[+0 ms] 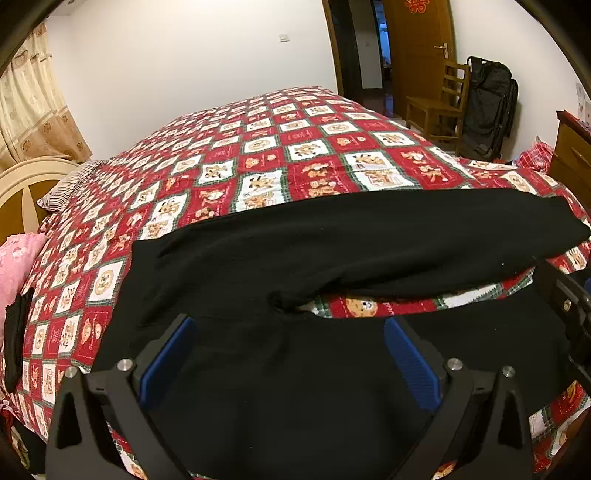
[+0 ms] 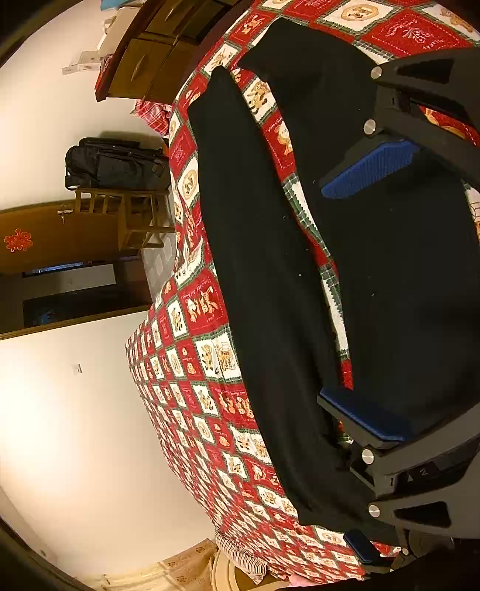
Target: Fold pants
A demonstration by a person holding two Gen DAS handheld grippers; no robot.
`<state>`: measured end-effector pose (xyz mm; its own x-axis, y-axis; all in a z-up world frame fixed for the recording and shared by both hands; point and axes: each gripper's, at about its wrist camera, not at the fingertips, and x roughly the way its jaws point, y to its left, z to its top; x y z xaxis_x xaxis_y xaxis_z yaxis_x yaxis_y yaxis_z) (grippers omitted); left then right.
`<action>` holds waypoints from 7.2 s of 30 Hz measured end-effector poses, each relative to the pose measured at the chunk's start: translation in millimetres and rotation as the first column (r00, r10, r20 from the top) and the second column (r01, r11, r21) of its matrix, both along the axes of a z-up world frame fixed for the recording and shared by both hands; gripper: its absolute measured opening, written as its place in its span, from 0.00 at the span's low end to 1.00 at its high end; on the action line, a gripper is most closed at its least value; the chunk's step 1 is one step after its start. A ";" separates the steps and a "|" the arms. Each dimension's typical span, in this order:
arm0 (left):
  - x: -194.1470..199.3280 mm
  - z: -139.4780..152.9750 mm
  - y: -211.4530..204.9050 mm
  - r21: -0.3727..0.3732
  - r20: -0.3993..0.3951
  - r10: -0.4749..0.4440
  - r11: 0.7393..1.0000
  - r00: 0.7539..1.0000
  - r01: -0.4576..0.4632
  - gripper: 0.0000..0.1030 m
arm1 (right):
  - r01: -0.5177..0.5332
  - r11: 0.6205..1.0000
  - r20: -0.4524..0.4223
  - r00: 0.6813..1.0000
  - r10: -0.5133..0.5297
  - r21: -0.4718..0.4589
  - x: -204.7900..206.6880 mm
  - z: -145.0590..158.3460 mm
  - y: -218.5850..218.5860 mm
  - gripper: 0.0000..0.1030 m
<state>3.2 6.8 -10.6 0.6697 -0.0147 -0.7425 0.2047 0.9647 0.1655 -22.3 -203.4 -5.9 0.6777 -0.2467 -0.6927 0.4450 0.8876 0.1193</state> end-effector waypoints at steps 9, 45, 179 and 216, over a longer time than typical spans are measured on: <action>-0.9 -0.2 -1.2 0.003 0.001 0.000 1.000 1.000 0.000 1.00 | -0.001 1.000 -0.001 1.000 0.001 0.003 0.1 -0.2 -0.7 0.99; -0.9 -1.6 -1.1 -0.009 -0.018 0.001 1.000 1.000 -0.001 1.00 | 0.000 1.000 -0.006 1.000 0.000 0.012 0.3 -3.1 0.2 0.99; -9.5 -71.3 231.9 -0.479 -0.159 0.336 0.796 0.928 -0.371 0.42 | -0.890 0.376 -0.276 0.441 0.854 -0.257 -51.6 -91.8 140.8 0.12; 6.8 -60.2 290.1 -0.739 -0.189 0.397 0.544 0.898 -0.396 0.15 | -0.850 0.514 -0.056 0.511 0.858 0.113 -1.1 -82.5 141.4 0.55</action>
<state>10.0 296.9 -70.8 0.7488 -0.2909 -0.5956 -0.2301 0.7286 -0.6451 -23.4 -62.0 -88.4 0.4691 0.4615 -0.7530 -0.5123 0.8367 0.1937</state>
